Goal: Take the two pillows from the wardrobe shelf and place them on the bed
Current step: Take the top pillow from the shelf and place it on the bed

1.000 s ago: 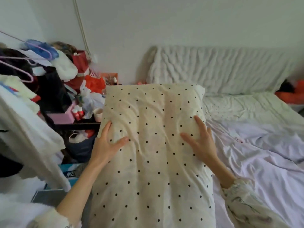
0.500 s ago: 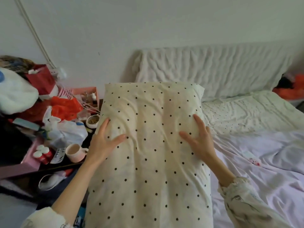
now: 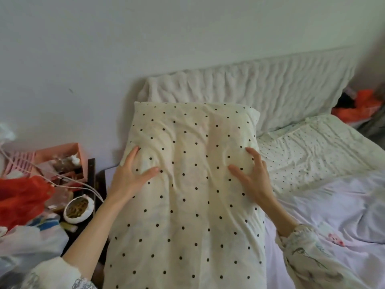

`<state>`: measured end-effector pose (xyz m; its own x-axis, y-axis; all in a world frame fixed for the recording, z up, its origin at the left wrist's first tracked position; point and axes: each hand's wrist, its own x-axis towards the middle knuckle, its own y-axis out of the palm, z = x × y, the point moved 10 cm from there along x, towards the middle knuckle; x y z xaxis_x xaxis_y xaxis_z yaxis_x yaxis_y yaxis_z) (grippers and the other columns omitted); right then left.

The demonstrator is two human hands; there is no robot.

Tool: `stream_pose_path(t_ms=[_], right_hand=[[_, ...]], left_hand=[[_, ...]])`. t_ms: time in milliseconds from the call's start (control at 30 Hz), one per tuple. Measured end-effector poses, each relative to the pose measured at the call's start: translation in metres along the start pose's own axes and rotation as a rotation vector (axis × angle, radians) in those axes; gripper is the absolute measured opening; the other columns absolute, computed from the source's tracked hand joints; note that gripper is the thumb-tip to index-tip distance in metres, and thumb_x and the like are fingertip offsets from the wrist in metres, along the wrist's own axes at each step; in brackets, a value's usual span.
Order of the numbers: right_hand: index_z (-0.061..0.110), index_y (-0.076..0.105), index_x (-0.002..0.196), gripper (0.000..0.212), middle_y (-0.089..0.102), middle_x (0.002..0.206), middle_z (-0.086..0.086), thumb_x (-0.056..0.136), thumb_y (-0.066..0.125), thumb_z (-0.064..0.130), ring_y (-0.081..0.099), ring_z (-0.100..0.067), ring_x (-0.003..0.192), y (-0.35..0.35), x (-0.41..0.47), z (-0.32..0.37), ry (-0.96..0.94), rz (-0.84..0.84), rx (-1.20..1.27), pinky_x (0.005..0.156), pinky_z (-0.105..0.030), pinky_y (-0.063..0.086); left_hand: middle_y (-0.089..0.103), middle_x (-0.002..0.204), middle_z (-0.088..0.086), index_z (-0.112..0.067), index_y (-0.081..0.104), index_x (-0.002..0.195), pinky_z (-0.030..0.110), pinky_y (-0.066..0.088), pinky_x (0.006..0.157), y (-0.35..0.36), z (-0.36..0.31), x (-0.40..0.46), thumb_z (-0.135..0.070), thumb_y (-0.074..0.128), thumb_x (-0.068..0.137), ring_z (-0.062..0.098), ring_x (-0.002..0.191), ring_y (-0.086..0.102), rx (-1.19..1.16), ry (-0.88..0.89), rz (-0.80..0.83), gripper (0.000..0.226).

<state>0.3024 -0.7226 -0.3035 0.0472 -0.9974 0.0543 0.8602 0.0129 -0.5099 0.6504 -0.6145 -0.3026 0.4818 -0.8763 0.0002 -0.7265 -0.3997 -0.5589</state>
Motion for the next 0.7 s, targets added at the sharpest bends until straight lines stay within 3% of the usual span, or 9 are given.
stream_pose_path(t_ms=[67, 167, 267, 333, 467, 600, 700], right_hand=[[0.047, 0.034, 0.12, 0.063, 0.042, 0.114, 0.0, 0.068, 0.069, 0.056, 0.048, -0.022, 0.101, 0.001, 0.022, -0.01, 0.035, -0.04, -0.017, 0.084, -0.041, 0.044], [0.045, 0.035, 0.116, 0.059, 0.044, 0.112, -0.001, 0.069, 0.068, 0.056, 0.049, -0.019, 0.091, 0.0, 0.051, -0.026, 0.099, -0.111, -0.023, 0.074, -0.034, 0.039], [0.044, 0.036, 0.115, 0.061, 0.045, 0.11, 0.0, 0.065, 0.067, 0.06, 0.049, -0.005, 0.083, -0.002, 0.08, -0.037, 0.143, -0.206, -0.011, 0.063, -0.025, 0.036], [0.043, 0.036, 0.116, 0.06, 0.044, 0.11, 0.001, 0.067, 0.067, 0.059, 0.044, 0.004, 0.081, -0.003, 0.095, -0.042, 0.166, -0.271, -0.029, 0.06, -0.018, 0.033], [0.041, 0.036, 0.12, 0.061, 0.042, 0.112, 0.001, 0.07, 0.069, 0.053, 0.044, -0.006, 0.085, -0.003, 0.116, -0.058, 0.253, -0.367, -0.018, 0.071, -0.029, 0.035], [0.039, 0.035, 0.124, 0.063, 0.04, 0.112, 0.003, 0.071, 0.069, 0.052, 0.04, 0.0, 0.082, -0.01, 0.13, -0.079, 0.327, -0.462, -0.029, 0.073, -0.028, 0.033], [0.038, 0.035, 0.125, 0.065, 0.042, 0.116, 0.002, 0.071, 0.069, 0.053, 0.046, -0.009, 0.091, -0.016, 0.142, -0.103, 0.372, -0.517, -0.022, 0.08, -0.032, 0.037]], left_hand=[[0.031, 0.15, -0.007, -0.041, 0.026, 0.14, 0.036, 0.032, 0.101, 0.017, -0.003, 0.037, -0.058, 0.073, 0.064, 0.018, 0.135, 0.032, 0.009, -0.005, 0.038, 0.09], [0.036, 0.146, -0.003, -0.039, 0.031, 0.138, 0.032, 0.031, 0.095, 0.048, -0.016, 0.094, -0.055, 0.074, 0.064, 0.02, 0.131, 0.034, 0.036, 0.037, 0.097, 0.088], [0.041, 0.142, -0.001, -0.044, 0.031, 0.135, 0.027, 0.022, 0.083, 0.082, -0.025, 0.151, -0.063, 0.071, 0.062, 0.02, 0.124, 0.038, 0.082, 0.06, 0.194, 0.086], [0.041, 0.142, 0.003, -0.048, 0.028, 0.134, 0.031, 0.029, 0.084, 0.106, -0.032, 0.187, -0.069, 0.069, 0.059, 0.025, 0.122, 0.044, 0.095, 0.083, 0.289, 0.089], [0.04, 0.141, 0.005, -0.049, 0.025, 0.134, 0.035, 0.035, 0.093, 0.143, -0.053, 0.247, -0.073, 0.068, 0.054, 0.025, 0.123, 0.044, 0.112, 0.148, 0.406, 0.093], [0.039, 0.144, 0.001, -0.047, 0.026, 0.136, 0.03, 0.034, 0.092, 0.191, -0.08, 0.284, -0.07, 0.069, 0.055, 0.02, 0.125, 0.042, 0.122, 0.227, 0.523, 0.095], [0.039, 0.144, 0.001, -0.047, 0.026, 0.137, 0.028, 0.034, 0.089, 0.232, -0.093, 0.306, -0.067, 0.071, 0.057, 0.013, 0.112, 0.045, 0.133, 0.248, 0.595, 0.094]])
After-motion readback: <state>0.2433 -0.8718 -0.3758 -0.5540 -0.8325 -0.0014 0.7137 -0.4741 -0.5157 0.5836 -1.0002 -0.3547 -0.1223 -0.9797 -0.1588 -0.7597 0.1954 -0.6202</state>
